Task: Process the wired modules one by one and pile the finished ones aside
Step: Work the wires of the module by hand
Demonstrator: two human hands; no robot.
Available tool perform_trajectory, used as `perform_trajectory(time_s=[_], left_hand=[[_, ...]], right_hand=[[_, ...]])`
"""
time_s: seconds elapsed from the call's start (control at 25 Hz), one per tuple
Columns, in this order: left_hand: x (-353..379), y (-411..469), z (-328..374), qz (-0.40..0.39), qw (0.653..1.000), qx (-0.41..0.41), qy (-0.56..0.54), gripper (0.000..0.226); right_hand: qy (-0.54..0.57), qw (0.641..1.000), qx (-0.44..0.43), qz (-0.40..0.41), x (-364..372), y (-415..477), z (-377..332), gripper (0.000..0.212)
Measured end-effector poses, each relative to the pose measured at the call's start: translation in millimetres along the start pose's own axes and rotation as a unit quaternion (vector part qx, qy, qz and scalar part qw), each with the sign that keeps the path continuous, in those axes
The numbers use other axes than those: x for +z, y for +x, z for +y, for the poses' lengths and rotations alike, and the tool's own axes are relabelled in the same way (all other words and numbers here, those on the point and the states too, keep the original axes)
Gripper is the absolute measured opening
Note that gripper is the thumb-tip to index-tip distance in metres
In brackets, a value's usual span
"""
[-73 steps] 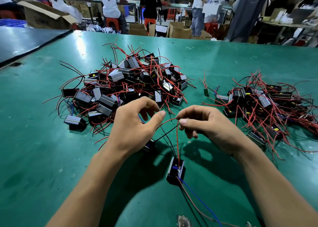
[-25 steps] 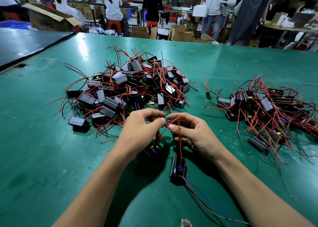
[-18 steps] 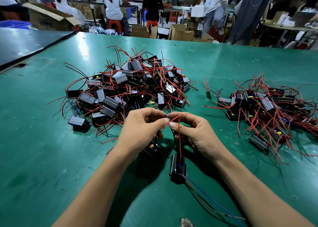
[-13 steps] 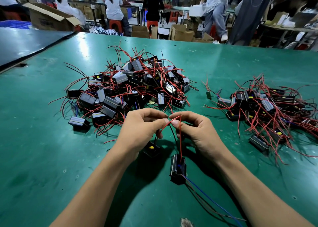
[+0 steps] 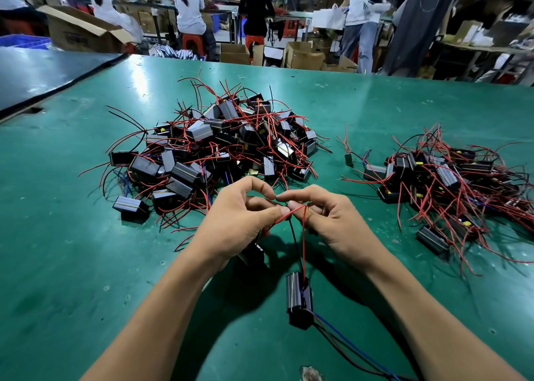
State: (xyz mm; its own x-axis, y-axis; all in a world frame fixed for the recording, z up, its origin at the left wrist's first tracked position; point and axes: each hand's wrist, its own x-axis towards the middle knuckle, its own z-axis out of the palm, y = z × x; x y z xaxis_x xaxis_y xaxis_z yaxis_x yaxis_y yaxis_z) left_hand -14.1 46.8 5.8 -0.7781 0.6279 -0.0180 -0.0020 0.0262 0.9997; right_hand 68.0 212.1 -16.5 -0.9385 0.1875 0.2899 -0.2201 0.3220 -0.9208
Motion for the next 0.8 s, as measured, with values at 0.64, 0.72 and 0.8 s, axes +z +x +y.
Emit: perform_trajectory(time_s=[0.64, 0.72, 0.8], left_hand=[[1, 2, -3, 0.007, 0.999, 0.017, 0.033, 0.013], [0, 2, -4, 0.009, 0.999, 0.021, 0.036, 0.012], [-2, 2, -4, 0.012, 0.999, 0.019, 0.035, 0.013]], right_hand=[[-0.259, 0.95, -0.157, 0.078, -4, 4, 12, 0.012], [-0.192, 0.972, -0.094, 0.097, -3, 4, 11, 0.011], [-0.13, 0.985, -0.031, 0.105, -4, 4, 11, 0.015]])
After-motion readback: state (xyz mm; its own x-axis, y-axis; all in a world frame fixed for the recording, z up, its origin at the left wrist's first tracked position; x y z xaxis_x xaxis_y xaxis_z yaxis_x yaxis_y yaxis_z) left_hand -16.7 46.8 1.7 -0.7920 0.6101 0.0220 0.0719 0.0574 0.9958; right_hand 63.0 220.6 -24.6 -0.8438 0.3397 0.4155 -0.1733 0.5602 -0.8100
